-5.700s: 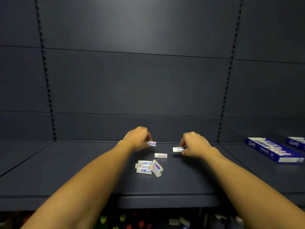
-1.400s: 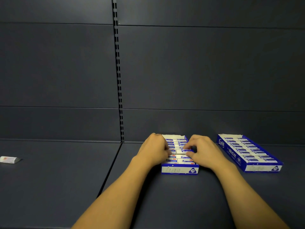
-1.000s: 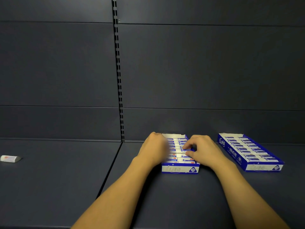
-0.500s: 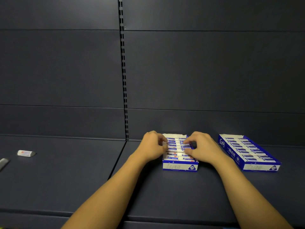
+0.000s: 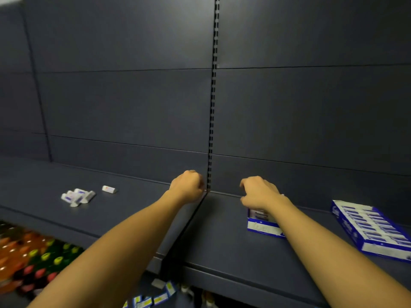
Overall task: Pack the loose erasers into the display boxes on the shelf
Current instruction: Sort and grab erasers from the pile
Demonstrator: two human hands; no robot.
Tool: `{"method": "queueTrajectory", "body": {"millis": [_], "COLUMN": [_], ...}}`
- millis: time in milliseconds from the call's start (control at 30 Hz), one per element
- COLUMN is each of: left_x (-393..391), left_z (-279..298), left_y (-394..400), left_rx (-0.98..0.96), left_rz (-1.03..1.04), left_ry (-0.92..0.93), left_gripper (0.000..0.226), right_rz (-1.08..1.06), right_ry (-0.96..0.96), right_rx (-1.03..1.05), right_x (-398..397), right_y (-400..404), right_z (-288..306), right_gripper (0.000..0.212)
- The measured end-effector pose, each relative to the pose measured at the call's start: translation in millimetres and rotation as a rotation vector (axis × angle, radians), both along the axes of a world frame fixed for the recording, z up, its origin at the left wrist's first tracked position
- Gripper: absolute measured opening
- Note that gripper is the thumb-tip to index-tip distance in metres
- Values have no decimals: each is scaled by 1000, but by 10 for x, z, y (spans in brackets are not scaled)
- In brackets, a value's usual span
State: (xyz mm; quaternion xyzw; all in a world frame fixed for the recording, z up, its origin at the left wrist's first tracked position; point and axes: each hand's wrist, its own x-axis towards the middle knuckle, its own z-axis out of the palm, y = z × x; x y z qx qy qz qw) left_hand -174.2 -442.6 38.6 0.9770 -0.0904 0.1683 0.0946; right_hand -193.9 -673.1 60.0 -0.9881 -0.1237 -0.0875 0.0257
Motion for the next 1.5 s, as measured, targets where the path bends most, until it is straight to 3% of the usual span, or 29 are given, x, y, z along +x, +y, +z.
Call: {"method": "queueTrajectory", "body": {"millis": [300,567,767,1067,1267,1500], "left_x": [-289,-514,-655,-807,-727,-470], "left_z": [139,232,231,212,162,122], "left_y": [806,1567,2179,2916,3344,3710], "left_rx": [89,98,102,91,57,44], "left_rz": [142,184,172,148,154,135], "left_ry": [12,20,14,37,46,54], "left_gripper": [20,21,23,21,27,31], "right_rz": [-29,-54,-72,-37,2,43], "right_ry": [71,108,121,47,12,-24], "right_rx": [-107,-82,-48,-22,-25,-25], "right_x": [-151,-340,-522,-717,-699,-371], "right_y": [716,1395,1987,2907,3451,3935], "right_z": [132,186,119,149,181,165], "right_gripper": [29,1,11,5,24,29]}}
